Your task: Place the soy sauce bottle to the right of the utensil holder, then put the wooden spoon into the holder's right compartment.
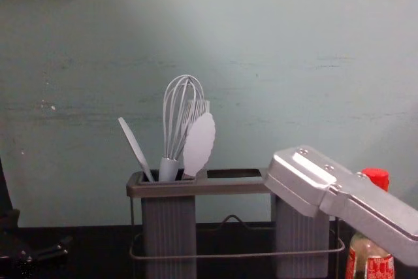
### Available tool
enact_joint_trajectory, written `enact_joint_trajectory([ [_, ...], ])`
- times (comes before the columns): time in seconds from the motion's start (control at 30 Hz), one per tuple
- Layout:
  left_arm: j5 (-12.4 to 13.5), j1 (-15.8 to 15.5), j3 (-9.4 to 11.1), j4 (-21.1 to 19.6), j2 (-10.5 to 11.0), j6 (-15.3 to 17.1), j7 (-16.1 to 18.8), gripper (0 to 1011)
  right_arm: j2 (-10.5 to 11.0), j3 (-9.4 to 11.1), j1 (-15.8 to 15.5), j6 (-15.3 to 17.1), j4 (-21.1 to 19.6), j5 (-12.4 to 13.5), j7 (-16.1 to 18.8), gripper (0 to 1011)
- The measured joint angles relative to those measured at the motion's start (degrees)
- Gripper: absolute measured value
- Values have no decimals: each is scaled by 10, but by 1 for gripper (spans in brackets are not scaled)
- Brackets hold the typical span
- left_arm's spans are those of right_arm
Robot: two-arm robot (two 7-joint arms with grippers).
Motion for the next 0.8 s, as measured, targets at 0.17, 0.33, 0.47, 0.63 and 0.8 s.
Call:
enact_joint_trajectory([
  [0.17,0,0,0,0,0,0,0,1011,-4,-2,6,3,9,-5,5,1000],
  [0.33,0,0,0,0,0,0,0,1011,-9,-5,11,4,19,-12,10,1000],
  [0.47,0,0,0,0,0,0,0,1011,-13,-5,14,6,25,-18,14,1000],
  [0.63,0,0,0,0,0,0,0,1011,-17,-6,17,9,26,-24,18,1000],
  [0.8,0,0,0,0,0,0,0,1011,-19,-6,18,11,27,-31,21,1000],
])
